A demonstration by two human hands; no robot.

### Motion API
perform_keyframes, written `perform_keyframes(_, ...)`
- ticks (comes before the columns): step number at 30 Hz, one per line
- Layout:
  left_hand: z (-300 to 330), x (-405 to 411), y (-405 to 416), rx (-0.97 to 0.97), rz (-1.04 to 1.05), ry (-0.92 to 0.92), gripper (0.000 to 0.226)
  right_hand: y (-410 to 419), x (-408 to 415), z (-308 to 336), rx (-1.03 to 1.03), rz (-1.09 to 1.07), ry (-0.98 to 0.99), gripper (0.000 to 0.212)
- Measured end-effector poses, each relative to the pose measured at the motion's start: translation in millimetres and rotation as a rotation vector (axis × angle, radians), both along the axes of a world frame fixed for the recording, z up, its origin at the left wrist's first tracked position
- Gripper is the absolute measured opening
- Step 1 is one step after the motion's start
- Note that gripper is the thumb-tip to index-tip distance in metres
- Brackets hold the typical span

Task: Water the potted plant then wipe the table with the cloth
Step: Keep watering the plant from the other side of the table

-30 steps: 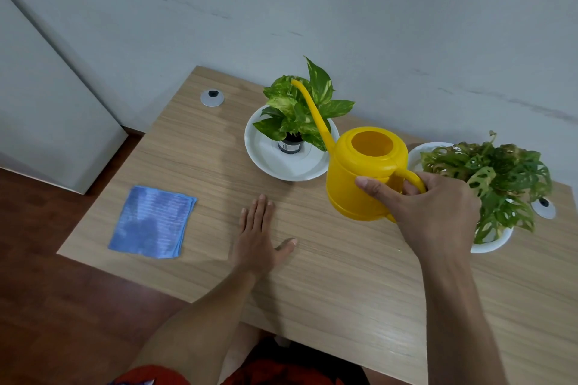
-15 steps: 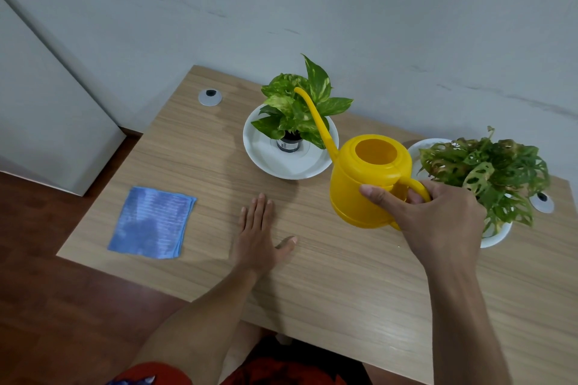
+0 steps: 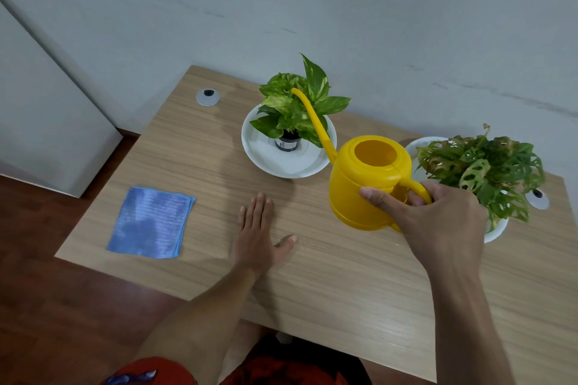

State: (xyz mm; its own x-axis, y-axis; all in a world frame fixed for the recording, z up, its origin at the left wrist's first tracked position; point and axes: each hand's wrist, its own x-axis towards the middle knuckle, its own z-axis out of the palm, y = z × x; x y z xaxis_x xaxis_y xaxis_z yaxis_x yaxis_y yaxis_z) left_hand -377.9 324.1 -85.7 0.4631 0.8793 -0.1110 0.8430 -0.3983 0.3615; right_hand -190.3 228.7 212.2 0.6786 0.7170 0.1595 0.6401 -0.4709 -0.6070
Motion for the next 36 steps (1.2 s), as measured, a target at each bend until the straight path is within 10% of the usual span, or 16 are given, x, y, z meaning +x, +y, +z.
perform_keyframes(36,-0.5,0.9,0.9,0.027,0.023,0.099,0.108,-27.0,11.2,-7.7,-0.029,-0.073,0.057,0.060)
